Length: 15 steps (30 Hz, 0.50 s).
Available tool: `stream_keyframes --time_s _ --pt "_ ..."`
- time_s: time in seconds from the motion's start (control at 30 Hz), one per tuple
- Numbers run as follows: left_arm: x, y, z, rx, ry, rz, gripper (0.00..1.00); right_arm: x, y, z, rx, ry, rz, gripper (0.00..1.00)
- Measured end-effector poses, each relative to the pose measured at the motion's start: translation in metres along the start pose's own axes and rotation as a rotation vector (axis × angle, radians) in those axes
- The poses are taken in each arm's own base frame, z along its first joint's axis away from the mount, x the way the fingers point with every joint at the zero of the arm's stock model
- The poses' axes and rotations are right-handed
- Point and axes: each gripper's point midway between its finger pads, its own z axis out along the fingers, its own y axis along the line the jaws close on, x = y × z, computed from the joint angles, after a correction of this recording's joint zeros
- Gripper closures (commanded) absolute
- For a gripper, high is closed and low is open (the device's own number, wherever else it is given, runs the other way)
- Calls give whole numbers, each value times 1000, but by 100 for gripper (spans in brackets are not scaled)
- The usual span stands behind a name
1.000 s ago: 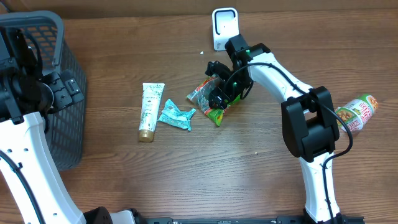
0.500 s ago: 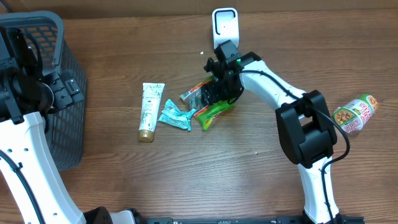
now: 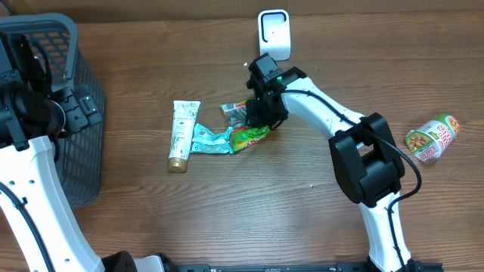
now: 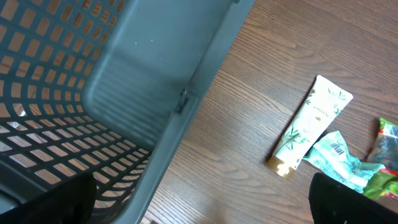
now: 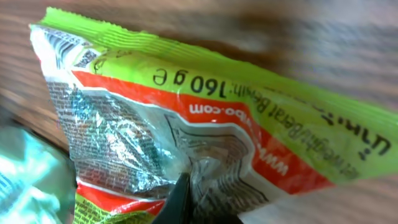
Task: Scan the item barcode
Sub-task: 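Grasp the green snack bag with the right gripper and lift it, then hold the green snack bag up in front of the scanner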
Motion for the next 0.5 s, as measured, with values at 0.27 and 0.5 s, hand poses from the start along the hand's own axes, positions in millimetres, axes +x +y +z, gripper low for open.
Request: stream_keyframes --time_s 0.27,0.5 --pt "0 0 0 0 0 0 0 -4 -48 -23 25 16 -39 96" --pt "0 0 0 0 0 0 0 -21 -38 -87 21 -117 -179 96"
